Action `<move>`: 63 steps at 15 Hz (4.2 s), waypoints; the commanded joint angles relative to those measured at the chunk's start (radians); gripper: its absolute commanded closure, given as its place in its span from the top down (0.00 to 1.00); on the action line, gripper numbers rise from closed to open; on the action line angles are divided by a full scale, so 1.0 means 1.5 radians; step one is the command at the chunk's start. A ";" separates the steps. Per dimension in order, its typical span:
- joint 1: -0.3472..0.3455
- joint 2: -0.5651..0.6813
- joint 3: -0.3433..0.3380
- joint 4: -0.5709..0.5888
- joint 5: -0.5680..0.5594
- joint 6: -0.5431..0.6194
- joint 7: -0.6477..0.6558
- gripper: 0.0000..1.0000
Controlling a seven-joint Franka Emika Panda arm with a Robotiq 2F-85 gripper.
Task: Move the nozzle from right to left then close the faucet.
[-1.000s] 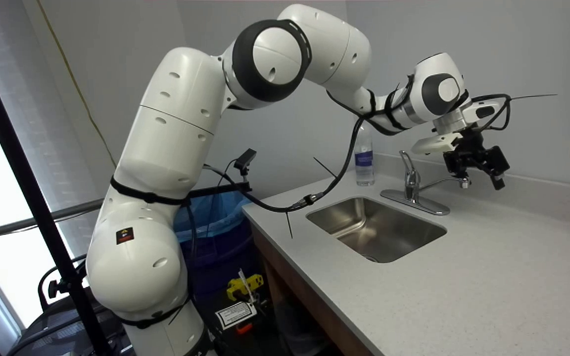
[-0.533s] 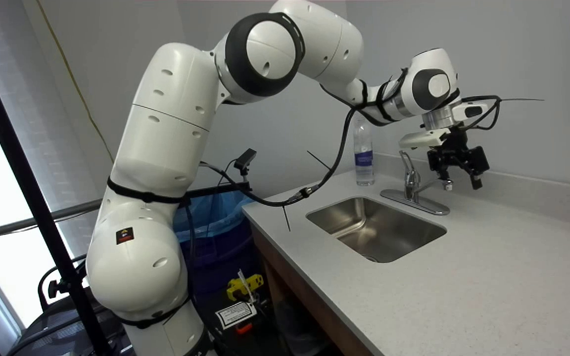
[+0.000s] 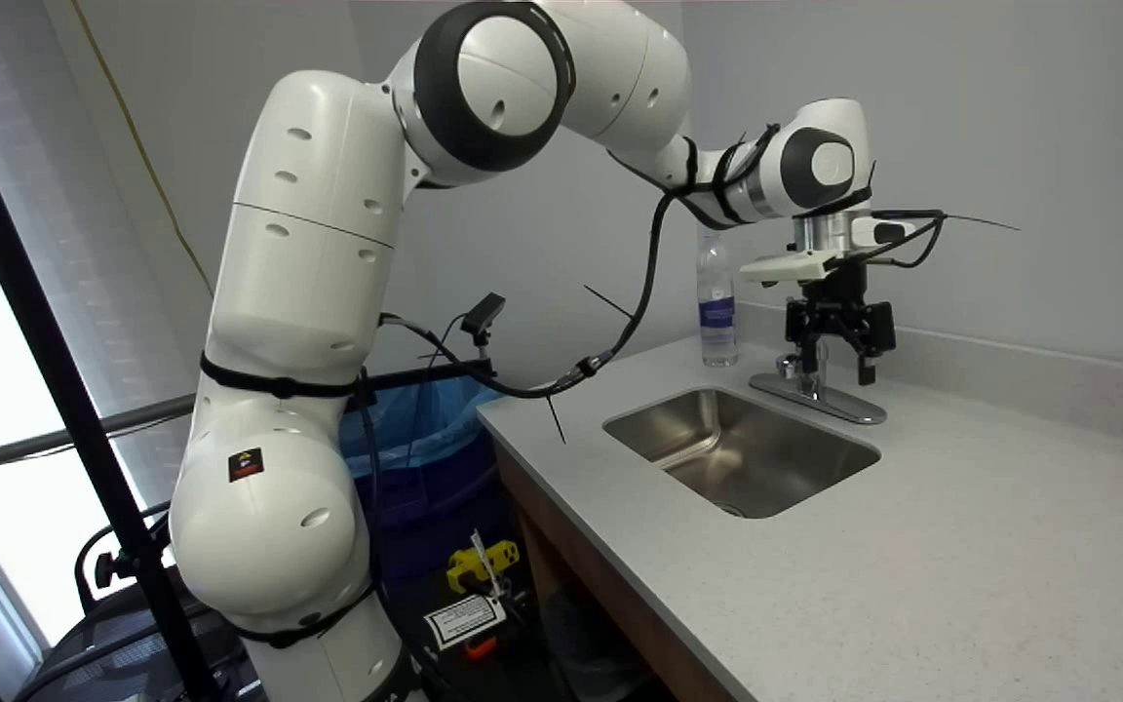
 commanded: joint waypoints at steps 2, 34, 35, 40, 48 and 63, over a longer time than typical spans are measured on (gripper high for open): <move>-0.001 -0.025 0.017 -0.046 0.020 -0.028 -0.038 1.00; 0.028 -0.011 0.055 0.000 0.014 -0.039 -0.065 1.00; 0.028 -0.016 0.052 0.004 0.006 -0.046 -0.069 1.00; 0.023 -0.036 0.052 0.049 0.002 -0.092 -0.096 1.00; 0.022 -0.038 0.053 0.118 0.017 -0.053 -0.082 0.42; 0.050 -0.003 0.050 0.055 0.002 0.294 -0.061 0.00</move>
